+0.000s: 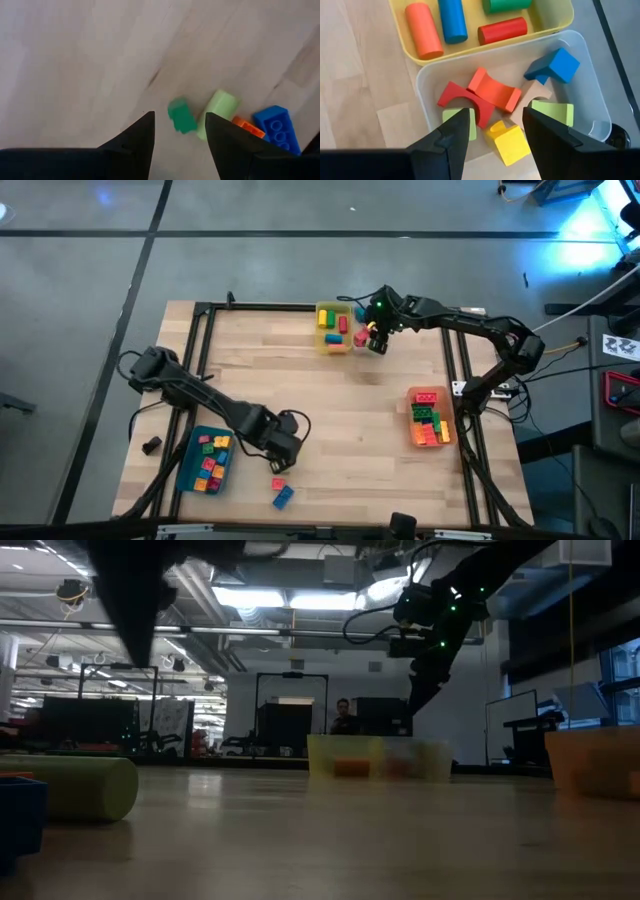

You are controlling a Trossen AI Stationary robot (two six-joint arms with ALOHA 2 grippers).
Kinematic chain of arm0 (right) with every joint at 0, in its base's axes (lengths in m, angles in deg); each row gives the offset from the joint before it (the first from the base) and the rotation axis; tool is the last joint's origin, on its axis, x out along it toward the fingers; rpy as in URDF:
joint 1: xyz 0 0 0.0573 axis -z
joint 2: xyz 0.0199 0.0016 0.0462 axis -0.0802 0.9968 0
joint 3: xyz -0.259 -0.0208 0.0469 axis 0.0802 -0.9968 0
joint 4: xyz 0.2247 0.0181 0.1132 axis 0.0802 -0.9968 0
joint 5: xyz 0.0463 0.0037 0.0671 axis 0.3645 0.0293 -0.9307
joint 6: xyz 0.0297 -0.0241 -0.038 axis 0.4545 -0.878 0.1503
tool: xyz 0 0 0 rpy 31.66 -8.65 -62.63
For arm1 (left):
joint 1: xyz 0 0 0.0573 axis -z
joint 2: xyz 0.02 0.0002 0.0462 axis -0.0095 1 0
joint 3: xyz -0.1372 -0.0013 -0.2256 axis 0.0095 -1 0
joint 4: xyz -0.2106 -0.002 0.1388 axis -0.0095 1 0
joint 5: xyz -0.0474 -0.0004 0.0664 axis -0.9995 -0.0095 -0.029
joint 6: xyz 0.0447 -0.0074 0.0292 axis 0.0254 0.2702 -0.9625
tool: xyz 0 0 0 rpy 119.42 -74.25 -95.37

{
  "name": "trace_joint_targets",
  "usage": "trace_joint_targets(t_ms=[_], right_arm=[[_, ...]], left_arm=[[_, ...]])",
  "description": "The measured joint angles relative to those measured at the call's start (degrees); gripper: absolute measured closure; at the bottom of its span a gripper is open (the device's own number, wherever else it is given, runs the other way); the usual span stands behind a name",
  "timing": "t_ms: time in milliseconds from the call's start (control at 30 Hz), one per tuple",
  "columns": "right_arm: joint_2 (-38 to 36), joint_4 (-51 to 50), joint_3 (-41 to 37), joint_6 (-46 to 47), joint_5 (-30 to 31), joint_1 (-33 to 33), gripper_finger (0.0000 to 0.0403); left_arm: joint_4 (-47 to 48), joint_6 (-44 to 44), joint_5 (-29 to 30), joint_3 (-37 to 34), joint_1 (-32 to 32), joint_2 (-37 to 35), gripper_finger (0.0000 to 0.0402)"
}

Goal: Sort blocks by size
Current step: Put the green square game piece into the blue bin

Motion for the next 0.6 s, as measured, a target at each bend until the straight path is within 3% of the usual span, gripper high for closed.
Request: trace_joint_targets(t_ms=[200, 600], right_arm=[[-0.01, -0.24, 0.00, 0.00, 0.00, 0.00, 0.0217], [0.01, -1.42, 0.00, 0.00, 0.00, 0.00, 0.0217]], left_arm=[[0.66, 6.19, -4.32, 0.00, 0.75, 3.47, 0.0246], [-1.11, 8.47, -4.04, -0.04, 1.69, 6.53, 0.0247]])
